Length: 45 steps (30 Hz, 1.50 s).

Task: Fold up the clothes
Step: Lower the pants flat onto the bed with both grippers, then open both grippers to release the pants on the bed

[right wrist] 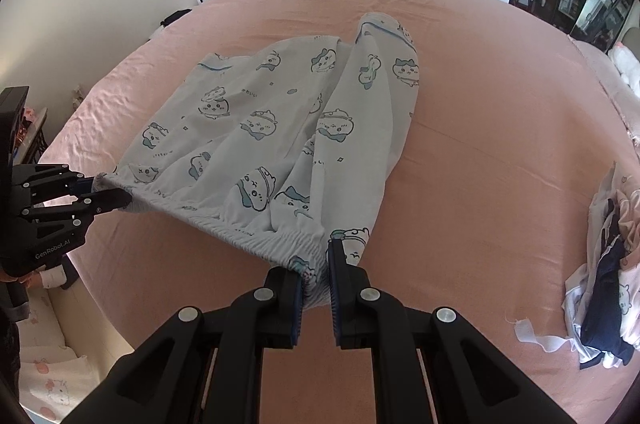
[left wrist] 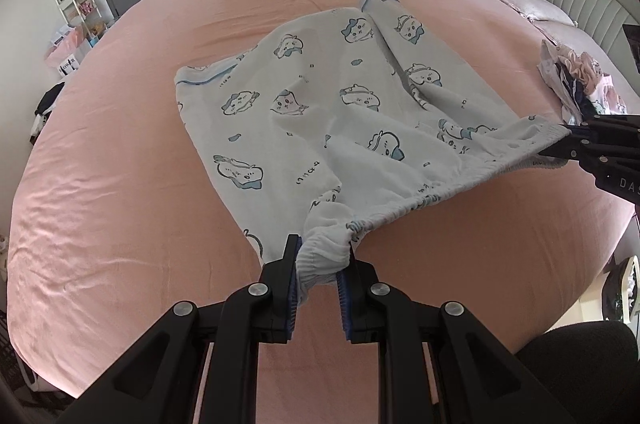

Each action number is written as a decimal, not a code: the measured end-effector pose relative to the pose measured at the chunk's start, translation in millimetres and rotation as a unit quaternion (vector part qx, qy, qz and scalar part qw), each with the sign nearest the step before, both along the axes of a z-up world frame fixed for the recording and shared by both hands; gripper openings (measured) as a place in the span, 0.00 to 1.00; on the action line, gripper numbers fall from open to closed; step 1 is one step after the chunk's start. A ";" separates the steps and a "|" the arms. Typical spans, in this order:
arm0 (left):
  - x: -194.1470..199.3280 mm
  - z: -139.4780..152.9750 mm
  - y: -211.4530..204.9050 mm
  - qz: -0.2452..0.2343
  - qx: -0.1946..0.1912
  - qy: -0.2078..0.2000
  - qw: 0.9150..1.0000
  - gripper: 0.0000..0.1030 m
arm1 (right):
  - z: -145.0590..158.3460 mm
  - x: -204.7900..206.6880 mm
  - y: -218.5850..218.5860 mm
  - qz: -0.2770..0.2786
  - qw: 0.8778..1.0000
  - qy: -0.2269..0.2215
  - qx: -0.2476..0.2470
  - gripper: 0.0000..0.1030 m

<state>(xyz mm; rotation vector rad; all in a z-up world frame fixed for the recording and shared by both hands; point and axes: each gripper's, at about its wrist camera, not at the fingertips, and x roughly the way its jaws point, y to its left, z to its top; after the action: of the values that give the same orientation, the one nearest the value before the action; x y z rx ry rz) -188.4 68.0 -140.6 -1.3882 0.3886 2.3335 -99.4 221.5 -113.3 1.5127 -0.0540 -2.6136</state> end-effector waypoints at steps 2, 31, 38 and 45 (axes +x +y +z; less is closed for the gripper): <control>1.3 -6.4 0.5 0.001 -0.002 -0.004 1.000 0.15 | -4.6 0.6 0.3 -0.002 1.000 -0.003 -0.002 0.08; 6.7 -43.7 -2.9 -0.010 -0.027 -0.016 0.999 0.16 | -56.3 -15.8 2.9 0.004 0.998 -0.062 -0.019 0.11; 7.4 -47.1 -7.3 -0.007 -0.034 -0.016 0.999 0.18 | -61.8 -14.5 7.0 0.008 0.997 -0.064 -0.034 0.19; 0.0 -47.3 -16.0 0.026 -0.011 -0.037 0.999 0.35 | -64.7 -16.3 10.8 0.013 0.996 -0.072 -0.050 0.77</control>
<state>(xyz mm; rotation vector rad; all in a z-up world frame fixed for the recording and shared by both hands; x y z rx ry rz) -188.4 52.0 -187.9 -1.5059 0.3622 2.3178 -115.7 232.3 -177.9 1.6533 -0.1737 -2.4378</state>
